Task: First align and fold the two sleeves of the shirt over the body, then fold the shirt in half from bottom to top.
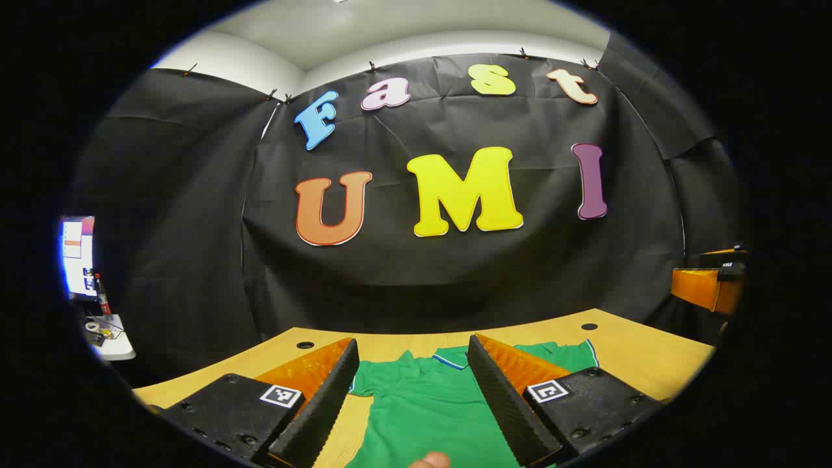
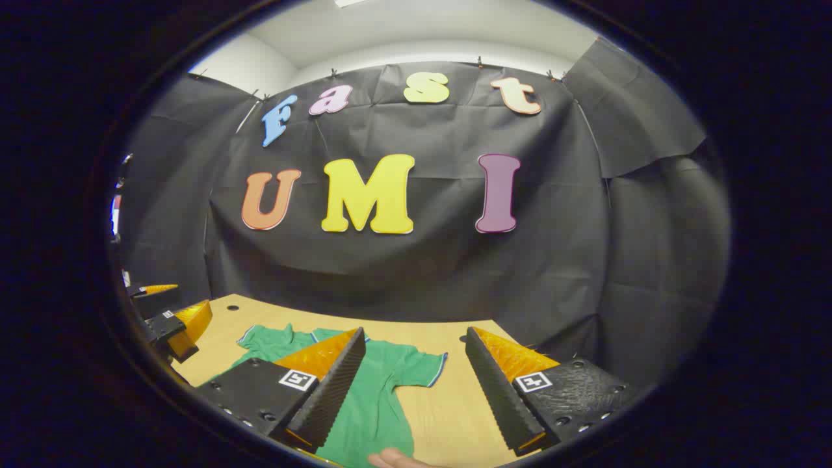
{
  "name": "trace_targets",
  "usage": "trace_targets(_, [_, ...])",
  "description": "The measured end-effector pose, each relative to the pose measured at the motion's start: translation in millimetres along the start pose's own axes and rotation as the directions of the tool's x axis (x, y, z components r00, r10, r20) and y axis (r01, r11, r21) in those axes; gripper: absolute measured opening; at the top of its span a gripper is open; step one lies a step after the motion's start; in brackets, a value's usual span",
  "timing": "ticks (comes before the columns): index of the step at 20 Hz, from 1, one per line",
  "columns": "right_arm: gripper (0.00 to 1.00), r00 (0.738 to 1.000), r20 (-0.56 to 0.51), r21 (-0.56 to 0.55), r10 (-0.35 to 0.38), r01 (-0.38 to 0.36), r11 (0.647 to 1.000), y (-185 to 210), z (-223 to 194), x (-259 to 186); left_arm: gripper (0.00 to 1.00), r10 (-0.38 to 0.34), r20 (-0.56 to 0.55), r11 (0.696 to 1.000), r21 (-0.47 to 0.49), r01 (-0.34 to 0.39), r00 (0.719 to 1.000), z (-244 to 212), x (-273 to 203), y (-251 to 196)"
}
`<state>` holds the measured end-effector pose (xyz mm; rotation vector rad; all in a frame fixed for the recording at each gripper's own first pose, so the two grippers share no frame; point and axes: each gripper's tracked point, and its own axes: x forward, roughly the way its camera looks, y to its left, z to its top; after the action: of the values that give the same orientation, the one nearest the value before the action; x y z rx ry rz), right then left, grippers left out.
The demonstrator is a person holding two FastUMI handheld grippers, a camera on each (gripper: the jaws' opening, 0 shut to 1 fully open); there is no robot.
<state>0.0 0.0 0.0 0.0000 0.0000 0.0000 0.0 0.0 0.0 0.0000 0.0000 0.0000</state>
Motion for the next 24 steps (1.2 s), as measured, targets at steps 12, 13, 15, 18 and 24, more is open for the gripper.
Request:
trace_targets(12, [0.95,0.999,0.05,-0.012,0.007,-0.007,1.0,-2,4,-29,1.0,0.002,0.042,1.0,-0.004,-0.002,0.999,12,-27,-12])
trace_targets(13, [0.95,0.999,0.054,-0.021,0.0,0.001,1.0,-5,4,-31,1.0,-0.006,0.047,1.0,-0.008,0.006,0.999,15,-29,-16])
trace_targets(15, [0.95,0.998,0.055,-0.028,-0.013,0.014,1.0,-10,3,-34,1.0,-0.018,0.055,1.0,-0.008,0.019,0.998,17,-31,-22])
trace_targets(18, [0.95,0.999,0.044,0.0,-0.016,0.016,1.0,-16,0,-36,1.0,-0.034,0.049,0.999,-0.02,0.035,0.998,15,-34,-29])
trace_targets(24, [0.95,0.999,0.021,0.018,-0.041,0.041,0.999,-29,-7,-28,1.0,-0.047,0.02,0.998,-0.035,0.048,0.999,-1,-30,-30])
